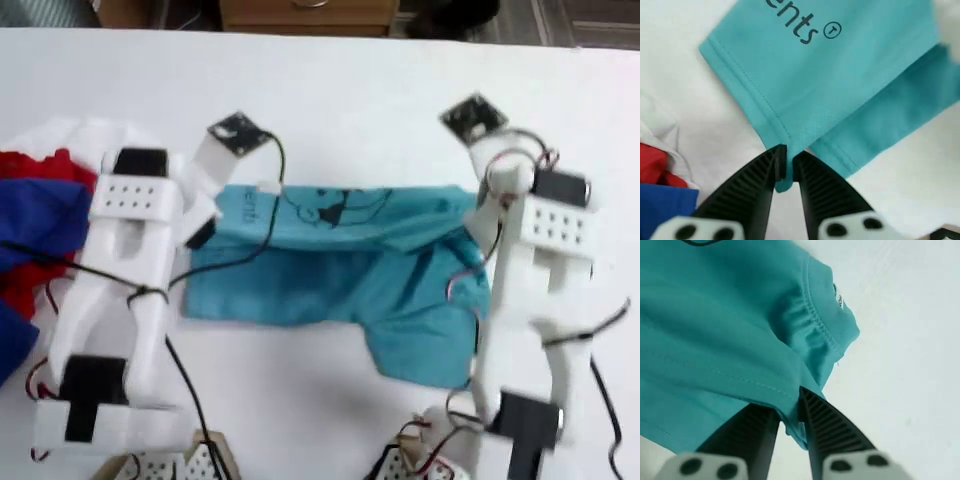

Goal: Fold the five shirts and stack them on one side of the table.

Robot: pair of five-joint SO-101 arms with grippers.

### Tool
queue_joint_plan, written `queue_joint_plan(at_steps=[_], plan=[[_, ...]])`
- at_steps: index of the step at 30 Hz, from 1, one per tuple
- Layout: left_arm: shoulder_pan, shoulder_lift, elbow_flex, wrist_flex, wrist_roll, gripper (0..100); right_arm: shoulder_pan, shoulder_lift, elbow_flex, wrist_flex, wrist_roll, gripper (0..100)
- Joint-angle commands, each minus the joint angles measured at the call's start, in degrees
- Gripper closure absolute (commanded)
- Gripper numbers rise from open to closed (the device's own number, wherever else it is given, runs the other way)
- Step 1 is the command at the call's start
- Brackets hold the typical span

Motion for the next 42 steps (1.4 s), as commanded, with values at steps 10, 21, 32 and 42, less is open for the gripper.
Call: queue_joint_plan(at_steps=[10,21,32,42], plan=[[0.0,-5.0,10.8,-1.8,-3.3,97,9.3,-18.4,20.9,-2.0,9.2,97.8],[-1.3,-5.1,19.7,-4.0,-5.7,97,11.8,-29.2,33.6,-2.0,13.7,97.8],[-4.3,-4.6,26.9,-14.5,-8.0,97,11.6,-33.0,43.4,-7.7,15.2,97.8],[-4.5,-4.8,32.3,-21.4,-8.3,95,11.5,-33.0,49.0,-11.8,15.2,97.8]])
